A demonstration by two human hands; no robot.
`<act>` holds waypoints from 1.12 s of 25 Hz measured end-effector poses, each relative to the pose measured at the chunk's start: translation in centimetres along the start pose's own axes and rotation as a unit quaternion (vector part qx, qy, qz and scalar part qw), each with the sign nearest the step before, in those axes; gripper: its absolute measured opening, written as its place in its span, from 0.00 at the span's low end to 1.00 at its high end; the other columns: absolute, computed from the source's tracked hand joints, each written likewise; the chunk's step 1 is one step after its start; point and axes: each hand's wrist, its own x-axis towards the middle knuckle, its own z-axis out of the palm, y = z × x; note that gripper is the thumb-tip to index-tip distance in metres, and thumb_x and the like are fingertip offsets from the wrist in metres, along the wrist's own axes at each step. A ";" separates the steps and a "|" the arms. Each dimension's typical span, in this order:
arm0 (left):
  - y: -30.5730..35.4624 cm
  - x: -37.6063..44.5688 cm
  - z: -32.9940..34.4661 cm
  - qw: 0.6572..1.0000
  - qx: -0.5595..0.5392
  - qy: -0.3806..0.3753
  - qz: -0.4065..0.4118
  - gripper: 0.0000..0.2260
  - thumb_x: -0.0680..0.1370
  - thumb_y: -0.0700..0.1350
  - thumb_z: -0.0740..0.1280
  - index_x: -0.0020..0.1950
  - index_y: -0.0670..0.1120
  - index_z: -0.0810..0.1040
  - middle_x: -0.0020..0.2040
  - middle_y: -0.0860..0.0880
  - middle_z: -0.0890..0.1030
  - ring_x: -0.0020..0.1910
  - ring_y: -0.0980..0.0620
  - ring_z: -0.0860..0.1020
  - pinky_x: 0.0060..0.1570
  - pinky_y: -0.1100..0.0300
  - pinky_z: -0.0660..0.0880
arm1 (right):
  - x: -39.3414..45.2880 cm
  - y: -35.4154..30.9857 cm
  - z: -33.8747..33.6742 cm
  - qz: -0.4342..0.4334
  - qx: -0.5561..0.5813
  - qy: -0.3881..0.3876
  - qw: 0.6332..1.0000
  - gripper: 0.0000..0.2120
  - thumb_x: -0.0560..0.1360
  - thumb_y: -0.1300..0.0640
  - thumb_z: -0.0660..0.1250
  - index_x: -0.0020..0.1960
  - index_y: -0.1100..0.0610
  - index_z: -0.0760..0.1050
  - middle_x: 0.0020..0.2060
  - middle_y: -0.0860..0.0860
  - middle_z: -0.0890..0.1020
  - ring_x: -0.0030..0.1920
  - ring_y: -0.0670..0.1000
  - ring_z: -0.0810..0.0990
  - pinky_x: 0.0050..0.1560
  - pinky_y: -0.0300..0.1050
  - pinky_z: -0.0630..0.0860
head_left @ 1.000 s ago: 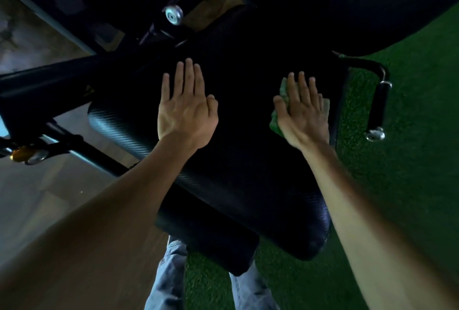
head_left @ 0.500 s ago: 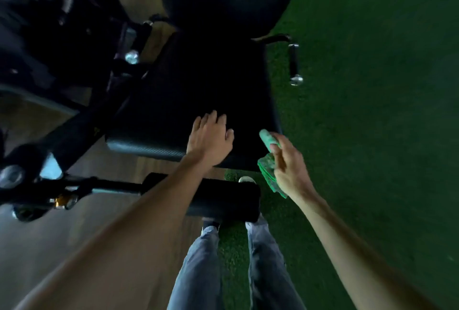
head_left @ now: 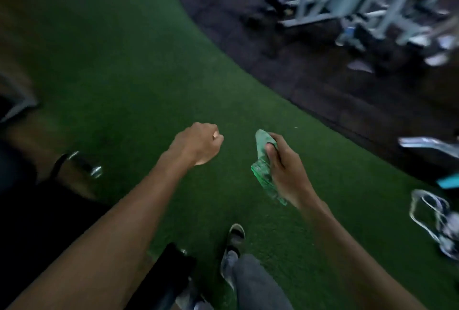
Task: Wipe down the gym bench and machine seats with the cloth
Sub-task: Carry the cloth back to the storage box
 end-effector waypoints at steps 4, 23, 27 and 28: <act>14.4 6.2 1.1 0.989 0.051 -0.030 0.137 0.15 0.83 0.52 0.58 0.59 0.47 0.80 0.55 0.46 0.84 0.50 0.45 0.82 0.54 0.47 0.79 | -0.8 3.3 -11.1 0.045 0.006 0.125 0.991 0.12 0.86 0.57 0.57 0.66 0.56 0.74 0.42 0.49 0.80 0.36 0.41 0.78 0.35 0.32 0.74; 64.6 47.0 8.9 0.909 0.150 -0.059 0.384 0.12 0.80 0.52 0.59 0.48 0.47 0.78 0.54 0.42 0.81 0.49 0.38 0.79 0.43 0.52 0.72 | 26.9 28.2 -54.5 0.132 -0.150 0.285 0.938 0.17 0.86 0.52 0.56 0.71 0.58 0.71 0.57 0.57 0.80 0.54 0.56 0.79 0.57 0.54 0.76; 73.7 59.9 9.9 0.890 0.160 -0.070 0.420 0.13 0.81 0.54 0.59 0.53 0.49 0.80 0.56 0.44 0.81 0.50 0.40 0.80 0.44 0.52 0.74 | 37.5 33.4 -62.3 0.147 -0.147 0.316 0.926 0.17 0.86 0.53 0.56 0.70 0.59 0.72 0.56 0.57 0.79 0.53 0.56 0.79 0.54 0.51 0.75; 76.3 63.1 10.2 0.885 0.165 -0.078 0.427 0.13 0.81 0.54 0.60 0.54 0.49 0.80 0.56 0.44 0.81 0.51 0.39 0.80 0.45 0.52 0.75 | 39.9 34.8 -64.5 0.153 -0.142 0.324 0.923 0.16 0.86 0.53 0.56 0.70 0.59 0.72 0.56 0.57 0.79 0.52 0.55 0.79 0.54 0.49 0.75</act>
